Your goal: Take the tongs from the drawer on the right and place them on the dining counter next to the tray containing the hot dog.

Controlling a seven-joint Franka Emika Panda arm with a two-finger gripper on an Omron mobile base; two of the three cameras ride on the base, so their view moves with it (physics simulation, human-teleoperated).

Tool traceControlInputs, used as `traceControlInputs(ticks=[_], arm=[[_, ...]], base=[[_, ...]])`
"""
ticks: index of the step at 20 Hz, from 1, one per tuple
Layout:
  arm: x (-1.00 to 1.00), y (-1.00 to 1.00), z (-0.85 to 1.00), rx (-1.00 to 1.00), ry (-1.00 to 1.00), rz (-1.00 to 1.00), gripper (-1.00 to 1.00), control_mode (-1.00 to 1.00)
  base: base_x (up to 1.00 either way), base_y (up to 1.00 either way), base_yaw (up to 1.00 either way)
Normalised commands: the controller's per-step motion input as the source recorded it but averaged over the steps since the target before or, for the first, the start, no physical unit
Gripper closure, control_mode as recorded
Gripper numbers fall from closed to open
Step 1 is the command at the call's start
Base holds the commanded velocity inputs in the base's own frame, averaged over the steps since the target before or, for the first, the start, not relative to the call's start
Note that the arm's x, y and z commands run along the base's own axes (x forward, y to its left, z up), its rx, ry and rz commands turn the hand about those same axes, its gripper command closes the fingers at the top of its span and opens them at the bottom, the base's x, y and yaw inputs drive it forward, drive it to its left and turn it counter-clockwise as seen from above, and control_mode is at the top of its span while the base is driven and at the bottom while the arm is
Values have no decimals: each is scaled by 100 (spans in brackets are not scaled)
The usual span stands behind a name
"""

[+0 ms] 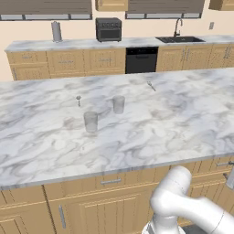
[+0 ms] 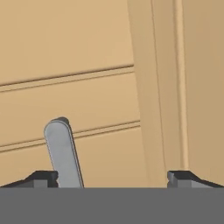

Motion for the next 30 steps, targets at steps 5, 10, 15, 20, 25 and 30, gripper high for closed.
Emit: traceControlInputs(ticks=[5,10,15,20,25,30], arm=[[4,-11,-2,1,-22,0,-100,-100],[11,-10,-9,2,-15,0,-100,-100],[30,-3,-27,0,-7,0,-100,-100],[43,-8,-29,3,-2,0,-100,-100],[18,-4,-8,4,0,0,100,-100],[0,0,0,0,0,0,100,-100]], base=[[0,0,0],[0,0,0],[0,0,0],[0,0,0],[0,0,0],[0,0,0]])
